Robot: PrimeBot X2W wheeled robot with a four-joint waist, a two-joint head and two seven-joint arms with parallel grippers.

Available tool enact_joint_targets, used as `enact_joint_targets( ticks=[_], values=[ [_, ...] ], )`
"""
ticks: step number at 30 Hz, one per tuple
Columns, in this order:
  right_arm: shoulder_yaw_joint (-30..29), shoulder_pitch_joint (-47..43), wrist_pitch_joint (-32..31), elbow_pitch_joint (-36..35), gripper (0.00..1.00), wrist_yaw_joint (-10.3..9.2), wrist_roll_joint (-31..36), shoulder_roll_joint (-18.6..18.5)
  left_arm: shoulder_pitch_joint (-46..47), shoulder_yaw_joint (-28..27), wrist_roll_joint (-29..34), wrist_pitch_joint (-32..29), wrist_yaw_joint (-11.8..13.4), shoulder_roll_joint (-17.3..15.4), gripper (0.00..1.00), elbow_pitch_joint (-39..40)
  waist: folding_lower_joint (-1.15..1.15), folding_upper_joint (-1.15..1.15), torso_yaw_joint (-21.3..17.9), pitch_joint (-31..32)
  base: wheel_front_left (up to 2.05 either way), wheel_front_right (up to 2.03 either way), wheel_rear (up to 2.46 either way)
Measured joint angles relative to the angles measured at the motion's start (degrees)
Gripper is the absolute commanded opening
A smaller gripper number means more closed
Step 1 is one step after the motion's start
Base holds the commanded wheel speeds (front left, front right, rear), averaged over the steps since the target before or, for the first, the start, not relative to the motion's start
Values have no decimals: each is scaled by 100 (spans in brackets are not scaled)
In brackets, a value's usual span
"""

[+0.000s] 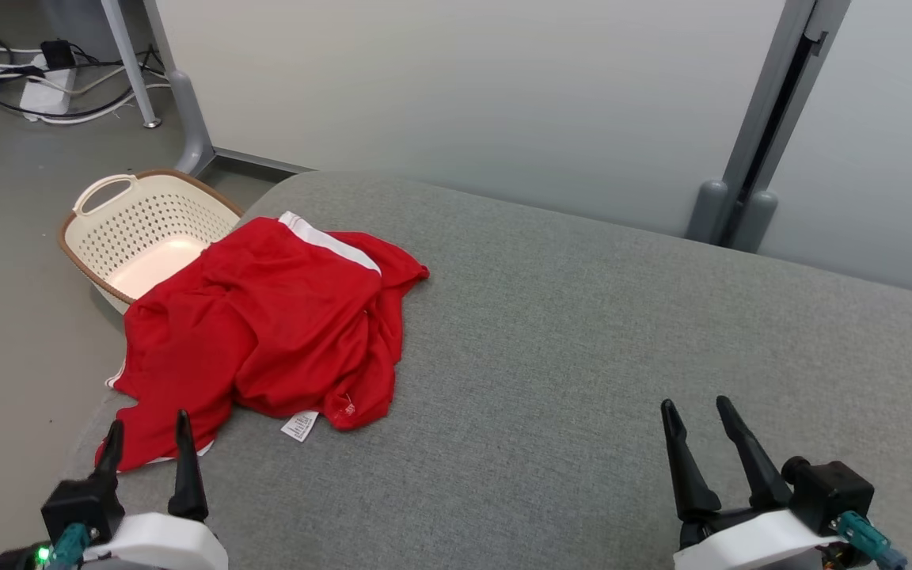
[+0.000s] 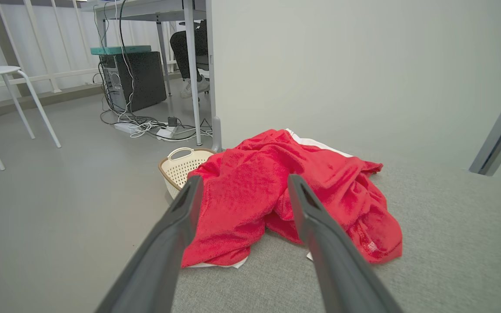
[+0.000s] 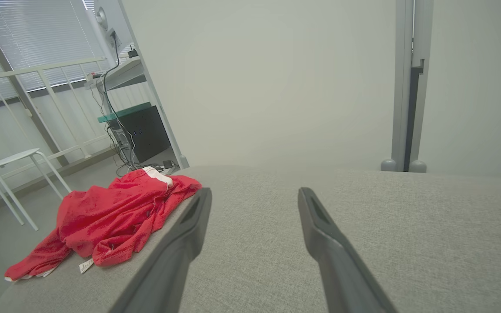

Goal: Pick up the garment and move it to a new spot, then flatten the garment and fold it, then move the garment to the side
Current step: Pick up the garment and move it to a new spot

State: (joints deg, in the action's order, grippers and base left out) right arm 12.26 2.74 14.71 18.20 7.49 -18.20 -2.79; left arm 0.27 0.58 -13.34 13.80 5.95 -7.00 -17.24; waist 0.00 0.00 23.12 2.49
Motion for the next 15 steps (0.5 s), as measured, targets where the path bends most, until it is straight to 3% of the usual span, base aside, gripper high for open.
enact_joint_targets(
  ticks=[3,9,15],
  values=[
    [-207,57,-8,-101,100,0,164,2,358,-58,-180,-358,-189,-149,100,-62,0,0,-112,-168,0,0,0],
    [-687,192,-160,-520,100,0,571,-1,1121,27,-553,-1737,-656,-513,100,-494,0,0,-326,-619,0,0,0],
    [-926,190,-369,-980,100,0,896,-126,1943,292,-432,-2653,-818,-879,100,-1014,0,0,-516,-1111,0,0,0]
  ],
)
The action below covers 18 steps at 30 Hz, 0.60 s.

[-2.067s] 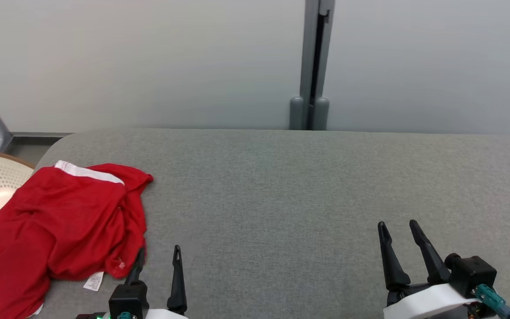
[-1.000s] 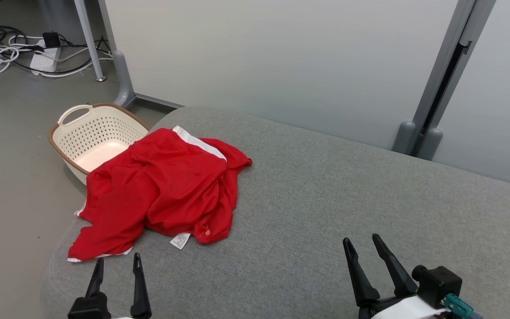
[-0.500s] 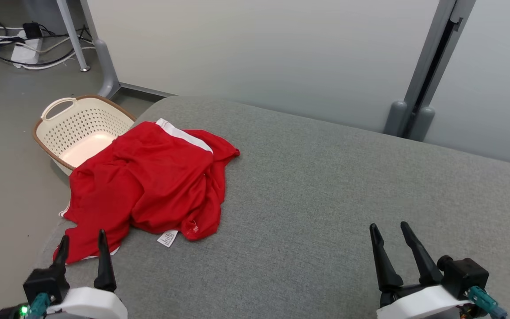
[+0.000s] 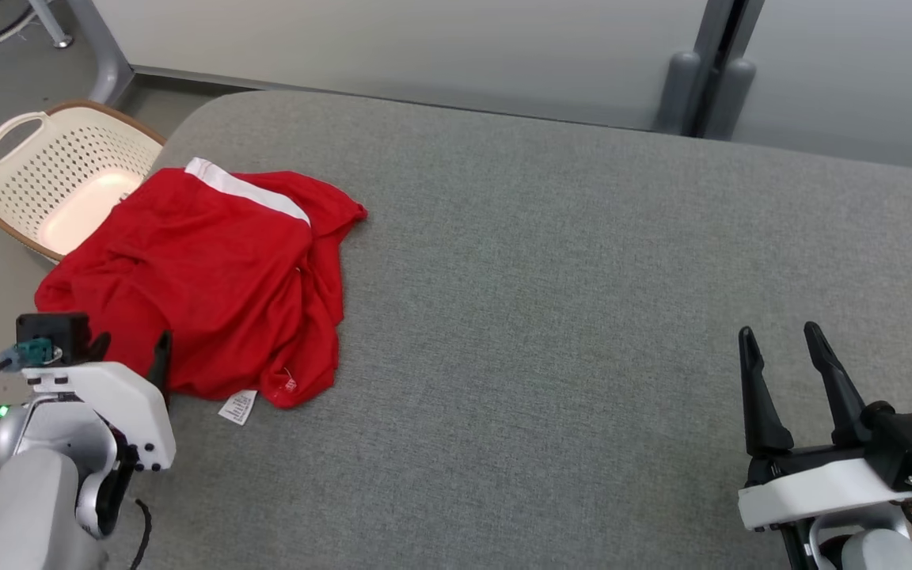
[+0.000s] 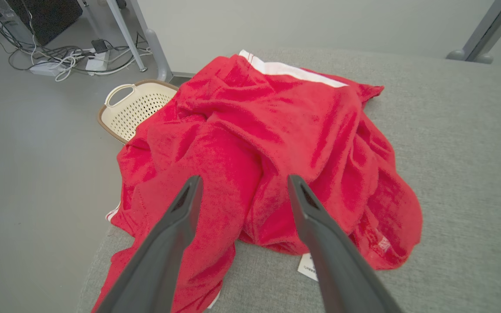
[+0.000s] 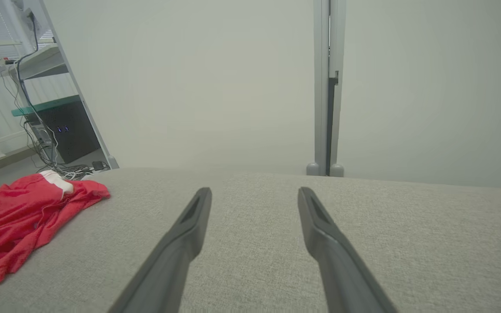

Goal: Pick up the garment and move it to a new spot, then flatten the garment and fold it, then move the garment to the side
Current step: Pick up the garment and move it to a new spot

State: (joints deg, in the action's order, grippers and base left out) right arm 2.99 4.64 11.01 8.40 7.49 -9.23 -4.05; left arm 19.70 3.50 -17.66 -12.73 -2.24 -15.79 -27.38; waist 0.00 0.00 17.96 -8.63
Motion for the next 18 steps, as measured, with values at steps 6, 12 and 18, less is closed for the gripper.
enact_joint_targets(
  ticks=[6,12,18],
  values=[
    [54,-31,-111,-287,100,0,33,-49,517,7,-112,-701,-46,-110,100,-611,0,0,-156,-364,0,0,0],
    [66,-19,-168,-519,100,0,29,-182,992,-120,-190,-740,63,-242,100,-1087,0,0,-375,-729,0,0,0],
    [93,-30,-197,-583,100,0,22,-258,1337,-166,-264,-676,62,-320,100,-1574,0,0,-531,-968,0,0,0]
  ],
)
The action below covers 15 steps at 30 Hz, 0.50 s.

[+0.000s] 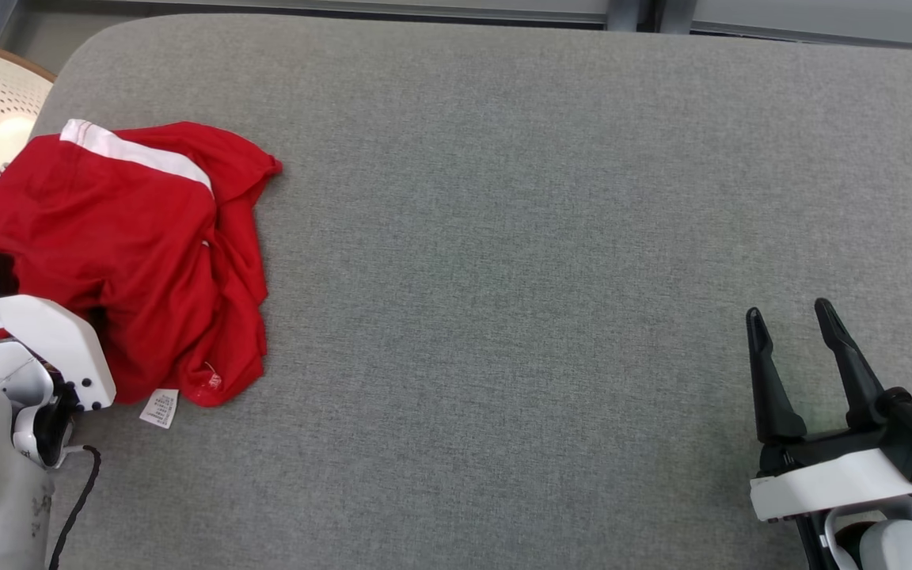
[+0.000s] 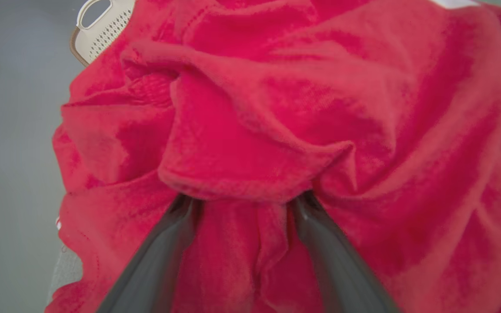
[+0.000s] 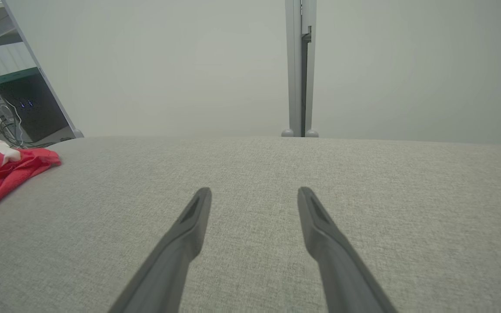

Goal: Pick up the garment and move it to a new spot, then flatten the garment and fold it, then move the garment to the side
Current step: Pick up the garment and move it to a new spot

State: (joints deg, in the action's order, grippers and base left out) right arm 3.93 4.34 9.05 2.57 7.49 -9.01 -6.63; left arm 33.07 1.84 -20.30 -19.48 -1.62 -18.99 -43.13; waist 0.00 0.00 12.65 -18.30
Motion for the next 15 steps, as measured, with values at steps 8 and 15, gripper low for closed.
enact_joint_targets(
  ticks=[8,15],
  values=[
    [58,8,34,69,100,0,-1,53,180,54,-26,366,-91,4,0,-316,0,0,-58,123,0,0,0],
    [92,15,157,367,100,0,-10,212,119,82,-19,745,-191,-165,0,121,0,0,-94,553,0,0,0]
  ],
)
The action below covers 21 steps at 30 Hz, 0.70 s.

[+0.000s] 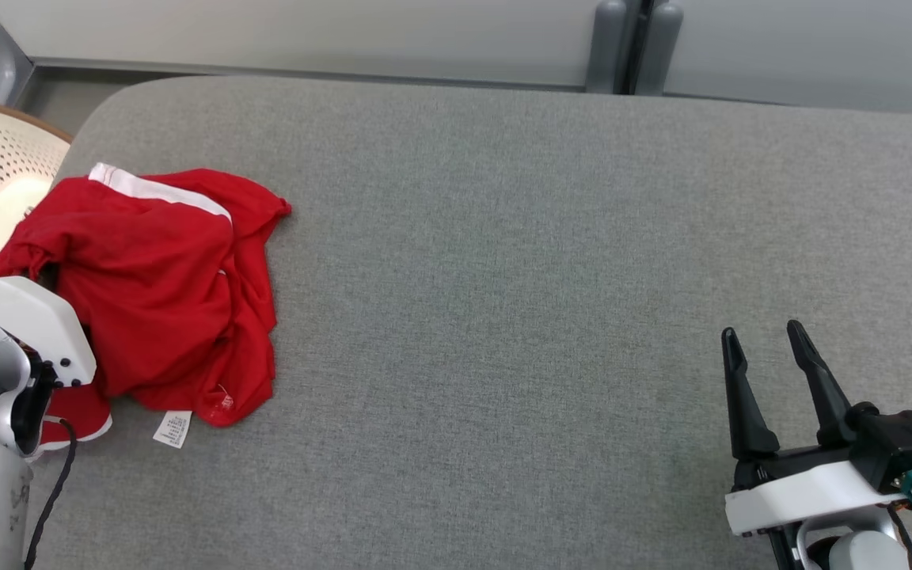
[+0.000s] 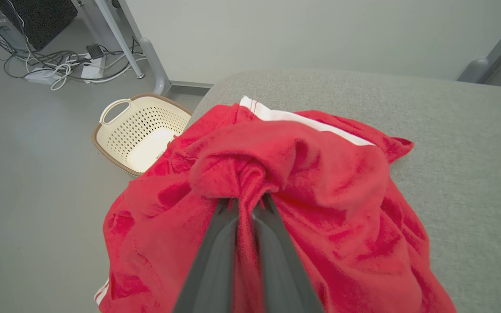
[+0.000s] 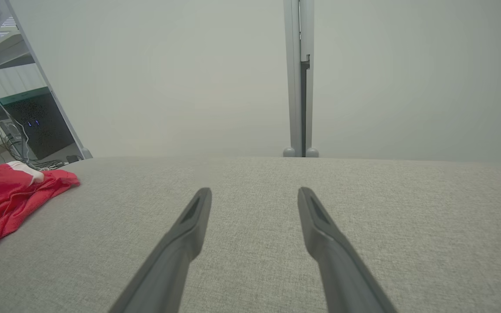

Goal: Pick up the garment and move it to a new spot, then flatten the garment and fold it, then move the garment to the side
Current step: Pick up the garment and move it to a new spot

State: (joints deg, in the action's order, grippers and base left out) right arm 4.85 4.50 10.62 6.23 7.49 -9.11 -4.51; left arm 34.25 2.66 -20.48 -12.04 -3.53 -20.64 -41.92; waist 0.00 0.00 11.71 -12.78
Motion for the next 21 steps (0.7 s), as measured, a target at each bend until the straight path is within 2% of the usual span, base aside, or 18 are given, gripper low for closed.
enact_joint_targets(
  ticks=[5,11,17,21],
  values=[
    [13,-68,100,245,100,0,-32,107,-244,-27,-20,54,3,-101,0,781,0,0,-11,402,0,0,0],
    [129,-105,200,542,100,0,-64,159,-634,-10,-160,133,-19,10,0,2136,0,0,-29,868,0,0,0],
    [256,-103,300,726,100,0,-290,166,-1045,213,-347,-132,59,397,0,3435,0,0,-224,1201,0,0,0],
    [255,-95,343,797,100,0,-296,168,-1216,545,-430,-315,48,693,0,3945,0,0,-453,1305,0,0,0]
  ],
)
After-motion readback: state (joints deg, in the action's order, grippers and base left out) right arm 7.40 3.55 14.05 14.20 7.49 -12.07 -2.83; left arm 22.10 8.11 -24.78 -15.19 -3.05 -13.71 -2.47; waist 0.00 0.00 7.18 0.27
